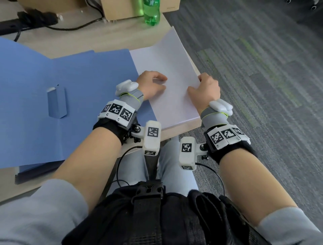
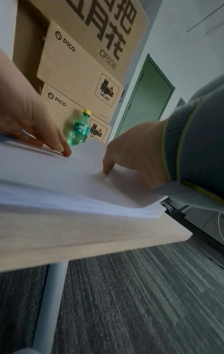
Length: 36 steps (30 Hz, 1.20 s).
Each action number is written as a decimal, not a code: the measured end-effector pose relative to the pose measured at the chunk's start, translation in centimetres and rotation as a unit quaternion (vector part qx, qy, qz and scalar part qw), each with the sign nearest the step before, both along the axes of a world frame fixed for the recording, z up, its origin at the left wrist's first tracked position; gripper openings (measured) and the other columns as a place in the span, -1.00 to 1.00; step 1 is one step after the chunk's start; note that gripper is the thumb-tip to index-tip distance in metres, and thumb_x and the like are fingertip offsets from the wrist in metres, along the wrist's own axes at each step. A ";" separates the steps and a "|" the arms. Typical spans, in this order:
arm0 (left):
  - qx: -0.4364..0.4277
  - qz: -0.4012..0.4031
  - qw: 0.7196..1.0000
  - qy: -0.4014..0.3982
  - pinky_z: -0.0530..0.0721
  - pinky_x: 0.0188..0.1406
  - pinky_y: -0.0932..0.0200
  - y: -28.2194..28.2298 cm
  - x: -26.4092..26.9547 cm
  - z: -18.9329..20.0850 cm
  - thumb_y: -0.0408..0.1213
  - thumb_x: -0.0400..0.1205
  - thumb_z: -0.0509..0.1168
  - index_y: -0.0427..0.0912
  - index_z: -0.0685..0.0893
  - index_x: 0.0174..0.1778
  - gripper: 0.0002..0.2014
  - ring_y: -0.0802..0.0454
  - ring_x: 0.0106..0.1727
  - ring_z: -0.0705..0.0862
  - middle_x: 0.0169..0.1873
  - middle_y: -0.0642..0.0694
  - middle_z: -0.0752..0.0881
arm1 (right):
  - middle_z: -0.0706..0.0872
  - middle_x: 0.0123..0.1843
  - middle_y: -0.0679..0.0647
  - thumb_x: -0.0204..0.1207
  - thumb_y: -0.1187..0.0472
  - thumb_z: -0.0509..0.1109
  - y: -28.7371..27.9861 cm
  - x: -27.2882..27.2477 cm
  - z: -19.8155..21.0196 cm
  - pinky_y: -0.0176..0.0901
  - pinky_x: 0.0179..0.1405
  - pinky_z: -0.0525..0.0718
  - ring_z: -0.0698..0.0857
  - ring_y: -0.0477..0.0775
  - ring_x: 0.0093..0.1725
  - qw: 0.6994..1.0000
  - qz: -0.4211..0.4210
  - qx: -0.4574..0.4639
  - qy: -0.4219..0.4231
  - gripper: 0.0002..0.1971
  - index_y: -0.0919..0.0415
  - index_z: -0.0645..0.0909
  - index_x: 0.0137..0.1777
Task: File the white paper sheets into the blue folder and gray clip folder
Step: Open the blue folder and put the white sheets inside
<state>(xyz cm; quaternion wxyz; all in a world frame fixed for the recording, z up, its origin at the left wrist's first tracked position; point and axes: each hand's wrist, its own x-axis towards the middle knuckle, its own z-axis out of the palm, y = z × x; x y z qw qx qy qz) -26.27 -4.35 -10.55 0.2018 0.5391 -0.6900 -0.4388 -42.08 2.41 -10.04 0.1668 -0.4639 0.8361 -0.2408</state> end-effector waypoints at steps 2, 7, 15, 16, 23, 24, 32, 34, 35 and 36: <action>-0.005 0.000 1.000 -0.005 0.39 0.03 0.55 0.1 0.0 0.1 -0.40 0.53 0.36 -0.15 0.69 0.20 -0.69 0.22 0.20 0.60 0.17 0.05 0.69 | 0.66 0.20 0.27 0.49 0.21 0.29 0.0 0.2 0.5 -0.04 -0.12 0.48 0.65 0.36 0.13 1.000 0.002 0.028 0.008 -0.63 0.24 0.51 0.29; 0.003 -0.005 1.000 0.020 0.41 -0.25 0.81 0.4 0.3 0.5 -0.45 0.54 0.35 -0.22 0.67 0.23 -0.68 0.21 0.14 0.58 0.20 -0.05 0.69 | 0.61 0.28 0.28 0.60 0.22 0.22 0.1 0.5 2.2 -0.03 -0.07 0.46 0.62 0.37 0.19 0.999 0.029 0.033 0.019 -0.65 0.18 0.43 0.38; -0.057 0.110 0.983 0.133 0.58 0.27 0.33 0.6 2.0 2.0 -0.61 0.51 0.25 -0.34 0.49 0.38 -0.52 -0.03 0.29 0.60 0.32 -0.19 0.59 | 0.68 0.06 0.33 0.61 0.25 0.11 1.4 1.1 6.9 -0.04 -0.19 0.36 0.59 0.40 -0.04 0.993 0.018 -0.091 0.068 -0.68 0.16 0.43 0.35; -0.048 0.120 0.981 0.143 0.56 0.33 0.21 0.6 2.1 2.3 -0.58 0.53 0.25 -0.33 0.45 0.41 -0.51 -0.08 0.35 0.58 0.36 -0.20 0.56 | 0.68 0.03 0.33 0.62 0.24 0.10 1.5 1.1 7.4 -0.04 -0.20 0.34 0.54 0.37 -0.11 0.991 0.010 -0.108 0.074 -0.69 0.15 0.43 0.34; 0.019 0.127 0.979 0.158 0.34 0.50 0.12 1.2 1.9 4.1 -0.29 0.69 0.17 -0.24 0.12 0.62 -0.42 -0.05 0.58 0.34 0.59 -0.18 0.27 | 0.65 -0.07 0.25 0.66 0.24 0.06 3.1 1.3 10.2 -0.04 -0.20 0.29 0.54 0.34 -0.09 0.976 -0.043 -0.195 0.087 -0.69 0.20 0.42 0.36; 0.032 0.130 0.976 0.173 0.35 0.51 0.09 1.3 2.0 4.4 -0.28 0.70 0.16 -0.25 0.12 0.61 -0.43 -0.07 0.58 0.35 0.59 -0.20 0.29 | 0.68 -0.04 0.27 0.66 0.23 0.06 3.3 1.5 10.5 -0.05 -0.20 0.29 0.57 0.36 -0.05 0.973 -0.049 -0.210 0.082 -0.69 0.21 0.42 0.36; -0.079 0.250 0.938 0.227 0.50 -0.11 0.21 0.7 4.6 6.3 -0.42 0.56 0.13 -0.22 0.55 0.18 -0.72 -0.01 -0.06 0.57 -0.06 -0.07 0.63 | 0.56 -0.33 0.03 0.58 0.30 0.17 2.7 3.7 9.4 -0.09 -0.30 0.40 0.49 0.10 -0.31 0.932 -0.004 -0.352 -0.083 -0.82 0.31 0.52 0.10; -0.102 0.295 0.918 0.245 0.42 -0.34 0.33 0.4 5.9 6.7 -0.51 0.57 0.07 -0.15 0.46 -0.05 -0.82 0.09 -0.26 0.47 -0.27 0.03 0.53 | 0.50 -0.41 -0.09 0.56 0.35 0.18 2.4 4.5 8.9 -0.16 -0.36 0.39 0.42 -0.12 -0.43 0.920 0.024 -0.360 -0.156 -0.93 0.20 0.46 -0.08; -0.114 0.310 0.909 0.252 0.36 -0.44 0.38 0.5 6.8 7.0 -0.52 0.58 0.04 -0.12 0.41 -0.14 -0.81 0.14 -0.33 0.40 -0.34 0.06 0.46 | 0.46 -0.43 -0.15 0.53 0.36 0.18 2.2 5.2 8.7 -0.21 -0.39 0.38 0.37 -0.20 -0.48 0.914 0.039 -0.351 -0.199 -0.88 0.13 0.41 -0.16; -0.130 0.321 0.901 0.262 0.32 -0.49 0.41 0.6 7.7 7.4 -0.53 0.59 0.01 -0.11 0.36 -0.20 -0.79 0.16 -0.38 0.34 -0.37 0.07 0.39 | 0.43 -0.42 -0.18 0.51 0.37 0.19 1.9 5.8 8.5 -0.27 -0.39 0.37 0.35 -0.24 -0.48 0.907 0.053 -0.341 -0.243 -0.83 0.08 0.38 -0.23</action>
